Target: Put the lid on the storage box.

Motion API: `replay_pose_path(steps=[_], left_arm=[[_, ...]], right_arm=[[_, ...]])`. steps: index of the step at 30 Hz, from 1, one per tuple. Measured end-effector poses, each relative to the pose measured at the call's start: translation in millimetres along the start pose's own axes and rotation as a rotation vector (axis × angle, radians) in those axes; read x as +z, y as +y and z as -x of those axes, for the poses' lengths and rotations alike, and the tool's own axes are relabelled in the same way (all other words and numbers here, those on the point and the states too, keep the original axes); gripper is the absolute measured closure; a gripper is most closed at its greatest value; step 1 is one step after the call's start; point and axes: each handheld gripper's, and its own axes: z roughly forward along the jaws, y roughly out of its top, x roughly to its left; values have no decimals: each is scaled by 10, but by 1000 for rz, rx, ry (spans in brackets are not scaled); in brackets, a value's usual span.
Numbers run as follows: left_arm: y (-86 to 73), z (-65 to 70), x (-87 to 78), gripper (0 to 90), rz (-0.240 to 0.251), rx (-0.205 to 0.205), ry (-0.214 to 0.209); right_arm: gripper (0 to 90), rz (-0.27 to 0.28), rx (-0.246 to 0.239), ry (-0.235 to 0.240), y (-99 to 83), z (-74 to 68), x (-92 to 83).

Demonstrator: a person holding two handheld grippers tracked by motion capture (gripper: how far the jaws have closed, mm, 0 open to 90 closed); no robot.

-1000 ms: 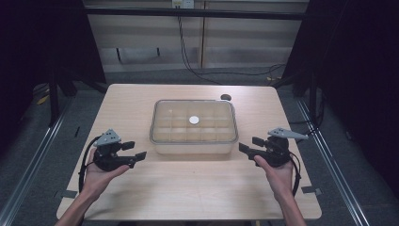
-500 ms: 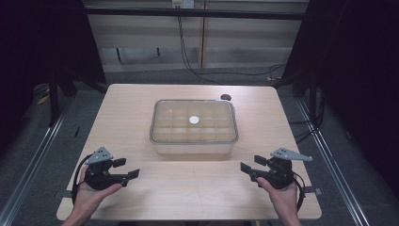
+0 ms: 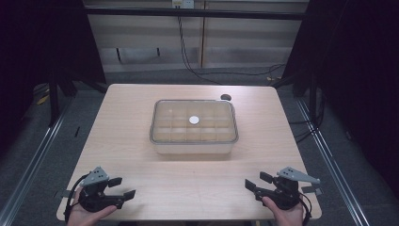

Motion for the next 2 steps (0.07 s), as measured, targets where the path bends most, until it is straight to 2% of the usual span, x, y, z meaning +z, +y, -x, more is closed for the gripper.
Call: replay_pose_path(steps=[2], left_arm=[[1, -3, 0, 254, 1, 0, 5]], right_arm=[[264, -9, -12, -18, -46, 14, -2]])
